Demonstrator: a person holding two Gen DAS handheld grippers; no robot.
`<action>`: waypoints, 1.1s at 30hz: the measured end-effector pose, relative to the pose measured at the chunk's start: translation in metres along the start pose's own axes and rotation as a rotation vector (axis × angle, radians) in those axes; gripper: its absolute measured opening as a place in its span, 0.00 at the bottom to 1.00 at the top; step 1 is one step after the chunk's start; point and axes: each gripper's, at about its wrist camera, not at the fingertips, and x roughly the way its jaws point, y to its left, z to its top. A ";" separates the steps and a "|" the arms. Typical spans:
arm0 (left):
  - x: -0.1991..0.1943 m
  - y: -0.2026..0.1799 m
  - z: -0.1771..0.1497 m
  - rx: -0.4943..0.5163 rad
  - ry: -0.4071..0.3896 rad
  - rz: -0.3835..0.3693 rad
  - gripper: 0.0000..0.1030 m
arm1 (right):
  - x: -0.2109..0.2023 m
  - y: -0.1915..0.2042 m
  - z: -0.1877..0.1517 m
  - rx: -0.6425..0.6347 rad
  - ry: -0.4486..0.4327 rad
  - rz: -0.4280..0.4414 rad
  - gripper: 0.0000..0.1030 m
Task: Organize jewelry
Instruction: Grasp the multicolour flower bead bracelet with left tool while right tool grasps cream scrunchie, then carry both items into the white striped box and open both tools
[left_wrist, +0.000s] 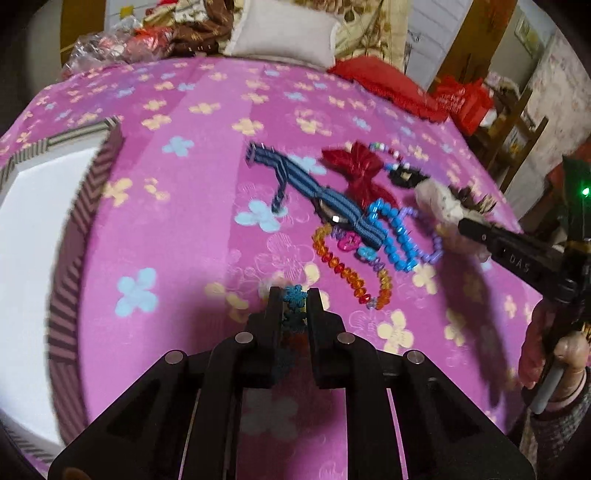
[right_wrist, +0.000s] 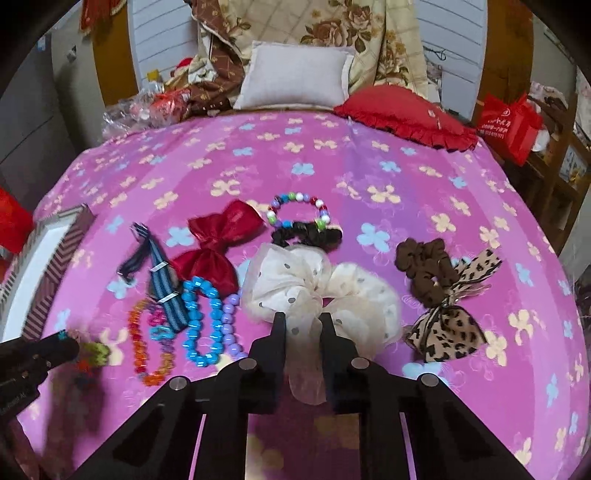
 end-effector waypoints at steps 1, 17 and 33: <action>-0.009 0.002 0.001 -0.004 -0.017 -0.007 0.11 | -0.006 0.002 0.001 0.003 -0.006 0.007 0.15; -0.080 0.117 0.061 -0.105 -0.224 0.104 0.11 | -0.077 0.122 0.036 -0.120 -0.021 0.183 0.15; -0.070 0.282 0.078 -0.455 -0.235 0.164 0.11 | 0.011 0.347 0.083 -0.357 0.090 0.338 0.15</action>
